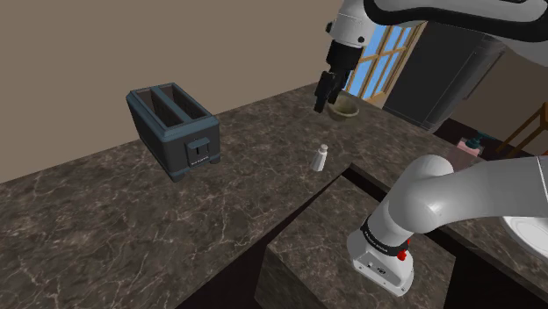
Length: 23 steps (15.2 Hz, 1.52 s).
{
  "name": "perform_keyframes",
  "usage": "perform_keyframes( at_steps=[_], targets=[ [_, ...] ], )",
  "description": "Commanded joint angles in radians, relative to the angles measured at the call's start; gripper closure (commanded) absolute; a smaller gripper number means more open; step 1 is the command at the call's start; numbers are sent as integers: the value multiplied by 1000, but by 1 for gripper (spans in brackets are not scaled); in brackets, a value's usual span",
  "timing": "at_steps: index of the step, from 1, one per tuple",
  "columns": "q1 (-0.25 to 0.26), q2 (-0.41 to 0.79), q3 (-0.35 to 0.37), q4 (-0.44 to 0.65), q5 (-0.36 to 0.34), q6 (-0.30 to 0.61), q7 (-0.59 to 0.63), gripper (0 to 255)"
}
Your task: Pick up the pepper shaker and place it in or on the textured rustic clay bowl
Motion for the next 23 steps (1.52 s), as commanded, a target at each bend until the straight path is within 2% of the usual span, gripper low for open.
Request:
perform_keyframes(
  at_steps=[1,8,15,17,23],
  targets=[
    [0,0,0,0,0,0,0,0],
    [-58,-36,7,-237,-89,225,8,0],
    [-140,1,3,-429,-196,483,31,0],
    [-171,31,1,-473,-233,567,42,0],
    [-184,85,-5,-519,-250,668,48,0]
  ],
)
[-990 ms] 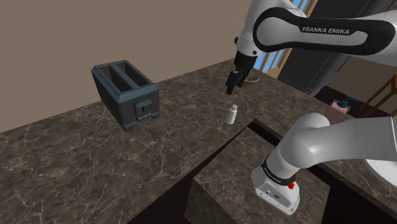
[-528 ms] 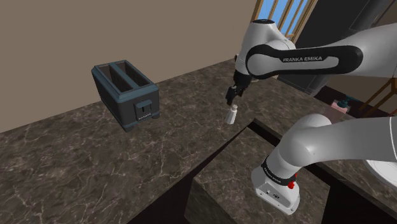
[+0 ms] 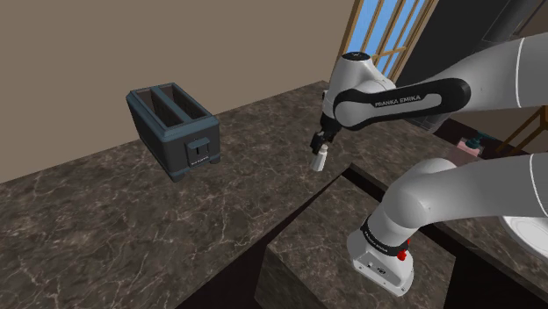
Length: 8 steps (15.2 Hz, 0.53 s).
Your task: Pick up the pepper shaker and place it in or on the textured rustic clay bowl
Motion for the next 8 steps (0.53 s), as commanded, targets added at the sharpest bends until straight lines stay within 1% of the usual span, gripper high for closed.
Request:
perform_keyframes(
  at_steps=[1,2,8],
  targets=[
    [-5,21,-2,-18,-6,40,2,0],
    [-8,41,-3,-29,-11,71,4,0],
    [-8,41,-3,-29,-11,71,4,0]
  ],
)
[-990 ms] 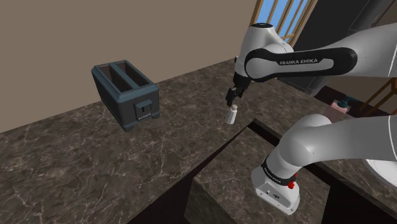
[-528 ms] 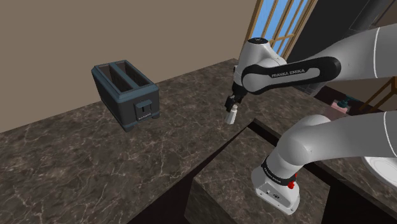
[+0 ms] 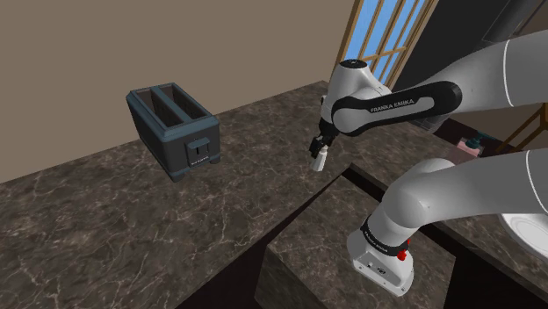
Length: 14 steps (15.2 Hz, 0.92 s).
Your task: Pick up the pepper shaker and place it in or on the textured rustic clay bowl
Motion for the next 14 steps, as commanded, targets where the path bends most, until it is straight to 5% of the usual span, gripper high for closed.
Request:
perform_keyframes(
  at_steps=[1,2,3,14],
  targets=[
    [0,0,0,0,0,0,0,0],
    [0,0,0,0,0,0,0,0],
    [0,0,0,0,0,0,0,255],
    [3,-22,0,16,4,-37,-5,255]
  ],
)
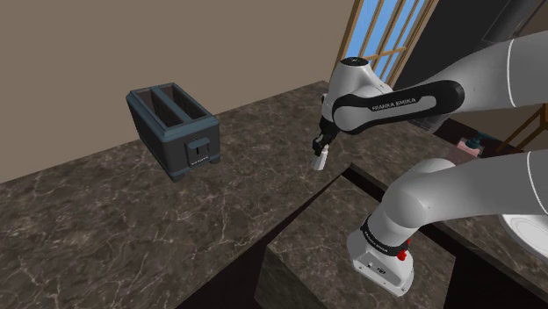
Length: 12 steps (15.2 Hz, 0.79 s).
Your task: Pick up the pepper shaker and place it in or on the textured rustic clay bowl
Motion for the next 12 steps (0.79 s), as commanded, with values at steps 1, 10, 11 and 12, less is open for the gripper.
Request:
perform_keyframes(
  at_steps=[1,10,11,12],
  targets=[
    [4,-19,1,16,5,-36,-2,255],
    [12,-88,3,102,20,-191,-20,255],
    [12,-94,3,113,21,-207,-22,255],
    [13,-99,3,124,23,-223,-23,255]
  ],
)
